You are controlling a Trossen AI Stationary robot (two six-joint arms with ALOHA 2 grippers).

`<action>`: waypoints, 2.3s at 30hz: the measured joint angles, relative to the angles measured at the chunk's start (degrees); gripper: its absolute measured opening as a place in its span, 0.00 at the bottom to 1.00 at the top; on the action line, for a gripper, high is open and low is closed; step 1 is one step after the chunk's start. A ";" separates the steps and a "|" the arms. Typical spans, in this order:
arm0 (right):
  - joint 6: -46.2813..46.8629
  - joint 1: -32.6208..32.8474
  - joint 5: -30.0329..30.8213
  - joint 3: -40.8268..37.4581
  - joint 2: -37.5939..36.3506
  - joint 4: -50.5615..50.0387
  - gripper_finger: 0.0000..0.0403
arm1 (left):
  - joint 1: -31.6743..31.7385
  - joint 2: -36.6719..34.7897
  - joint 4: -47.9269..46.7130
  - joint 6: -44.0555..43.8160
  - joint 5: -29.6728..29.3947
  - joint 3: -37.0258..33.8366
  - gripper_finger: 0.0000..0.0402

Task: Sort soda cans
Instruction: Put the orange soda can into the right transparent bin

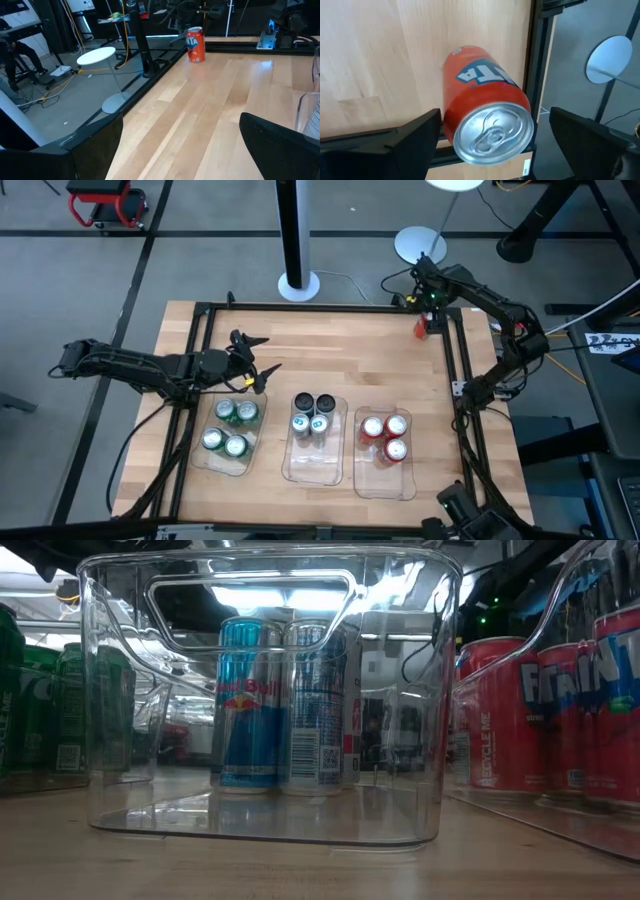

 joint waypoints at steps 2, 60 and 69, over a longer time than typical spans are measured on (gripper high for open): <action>0.00 -0.04 0.27 0.01 1.03 0.10 0.92 | -0.01 0.00 0.00 0.00 -0.01 0.00 0.97; 2.89 23.81 1.38 13.36 -2.55 -17.31 0.72 | 0.01 0.00 0.00 0.83 -0.01 0.00 0.97; 7.84 37.69 -0.78 22.69 -2.55 -19.72 0.72 | 0.01 0.00 0.00 0.81 -0.01 0.00 0.97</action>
